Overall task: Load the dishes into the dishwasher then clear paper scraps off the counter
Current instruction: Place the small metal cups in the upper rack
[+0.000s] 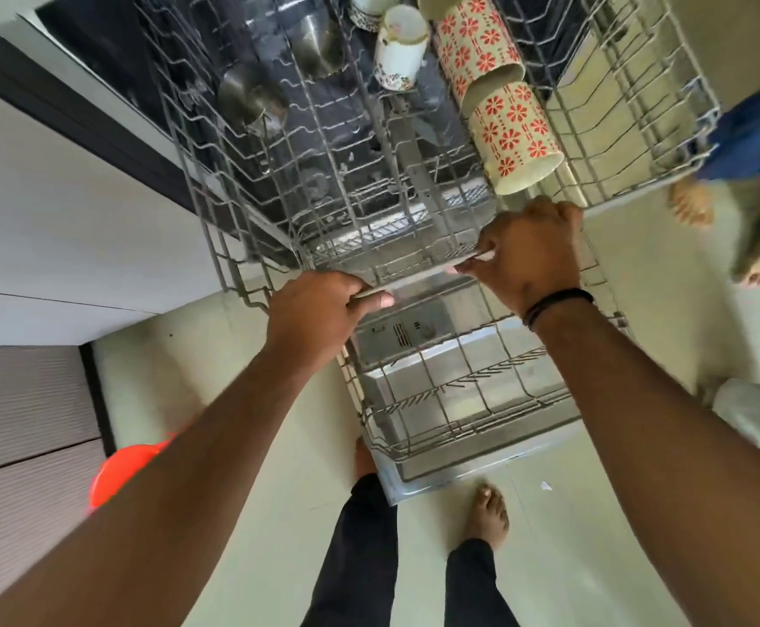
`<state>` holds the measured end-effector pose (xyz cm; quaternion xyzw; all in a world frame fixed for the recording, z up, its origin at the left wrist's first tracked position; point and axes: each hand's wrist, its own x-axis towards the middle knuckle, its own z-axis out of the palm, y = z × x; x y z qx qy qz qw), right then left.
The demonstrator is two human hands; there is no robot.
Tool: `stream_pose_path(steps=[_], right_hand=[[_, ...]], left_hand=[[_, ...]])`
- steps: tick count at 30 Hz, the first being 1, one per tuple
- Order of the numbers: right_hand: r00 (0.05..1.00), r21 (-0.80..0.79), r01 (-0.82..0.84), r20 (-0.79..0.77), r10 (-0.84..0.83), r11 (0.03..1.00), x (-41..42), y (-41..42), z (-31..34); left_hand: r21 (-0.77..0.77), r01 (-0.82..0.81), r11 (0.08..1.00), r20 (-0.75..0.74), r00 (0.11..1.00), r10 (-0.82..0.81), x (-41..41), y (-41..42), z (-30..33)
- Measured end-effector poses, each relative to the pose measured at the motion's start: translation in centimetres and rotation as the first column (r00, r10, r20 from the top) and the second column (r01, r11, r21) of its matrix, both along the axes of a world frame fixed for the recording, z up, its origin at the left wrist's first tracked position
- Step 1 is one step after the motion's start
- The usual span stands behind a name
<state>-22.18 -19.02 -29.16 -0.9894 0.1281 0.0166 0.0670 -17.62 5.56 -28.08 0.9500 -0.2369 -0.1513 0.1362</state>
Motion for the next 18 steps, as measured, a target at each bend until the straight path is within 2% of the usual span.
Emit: stream_pose_path(steps=[4,10,13,18], right_hand=[[1.000,-0.026,0.000,0.017,0.001,1.000,4.7,-0.2,-0.1],[0.999,-0.051,0.004,-0.047,-0.007,0.999,12.6,-0.4,-0.1],[1.000,-0.057,-0.002,0.002,0.002,0.998,14.0,0.2,-0.4],[0.993,0.001,0.001,0.115,-0.001,1.000,13.4,-0.2,-0.7]], left_hand=[[-0.028,-0.046,0.999,0.068,0.997,0.048,3.8,-0.4,-0.2],[-0.008,-0.051,0.999,0.120,0.991,0.052,10.7,-0.9,-0.1],[-0.015,-0.059,0.998,0.119,0.991,0.060,12.6,-0.2,-0.2],[-0.018,-0.014,1.000,0.229,0.973,0.018,12.2,0.1,-0.8]])
